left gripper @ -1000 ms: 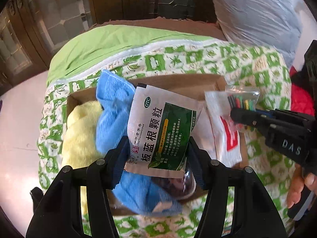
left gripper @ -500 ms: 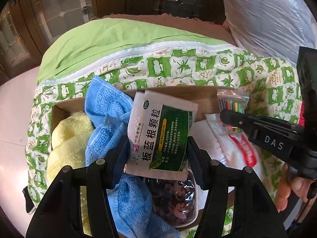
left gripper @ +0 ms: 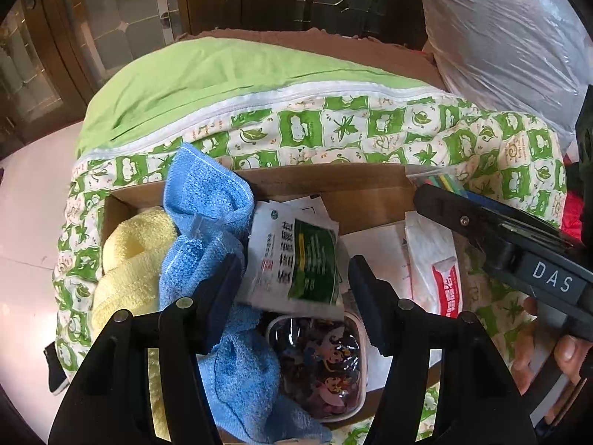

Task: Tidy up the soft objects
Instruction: 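Carry and release the green sachet in the tray with left tool while right tool drops the stick bag there, then move left tool to the white Dole sachet while right tool moves to the larger stick bag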

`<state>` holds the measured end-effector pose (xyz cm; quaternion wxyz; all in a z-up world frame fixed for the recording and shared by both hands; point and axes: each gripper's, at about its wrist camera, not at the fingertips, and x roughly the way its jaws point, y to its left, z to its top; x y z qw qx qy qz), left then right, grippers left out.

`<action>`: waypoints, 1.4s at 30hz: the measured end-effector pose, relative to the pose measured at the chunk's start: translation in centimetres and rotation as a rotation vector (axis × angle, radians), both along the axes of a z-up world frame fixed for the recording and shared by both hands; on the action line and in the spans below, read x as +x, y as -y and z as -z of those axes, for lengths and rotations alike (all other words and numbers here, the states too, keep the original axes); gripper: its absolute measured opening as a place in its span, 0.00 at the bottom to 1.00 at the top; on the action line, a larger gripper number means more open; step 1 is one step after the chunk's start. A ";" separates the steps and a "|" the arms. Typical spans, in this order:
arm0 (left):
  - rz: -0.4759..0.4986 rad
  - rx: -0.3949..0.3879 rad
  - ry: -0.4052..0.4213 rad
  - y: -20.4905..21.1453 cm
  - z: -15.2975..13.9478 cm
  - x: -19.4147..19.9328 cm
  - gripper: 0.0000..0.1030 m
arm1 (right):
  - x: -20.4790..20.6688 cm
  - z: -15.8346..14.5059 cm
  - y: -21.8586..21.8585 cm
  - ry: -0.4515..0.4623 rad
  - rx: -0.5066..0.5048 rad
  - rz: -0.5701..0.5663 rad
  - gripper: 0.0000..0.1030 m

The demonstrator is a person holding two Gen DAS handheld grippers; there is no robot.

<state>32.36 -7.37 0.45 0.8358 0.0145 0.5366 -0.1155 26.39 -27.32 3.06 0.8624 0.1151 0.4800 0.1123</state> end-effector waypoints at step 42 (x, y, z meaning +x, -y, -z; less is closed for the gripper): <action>-0.138 -0.059 -0.057 -11.3 5.8 -21.6 0.59 | -21.6 5.0 -3.4 -0.069 -0.028 -0.118 0.72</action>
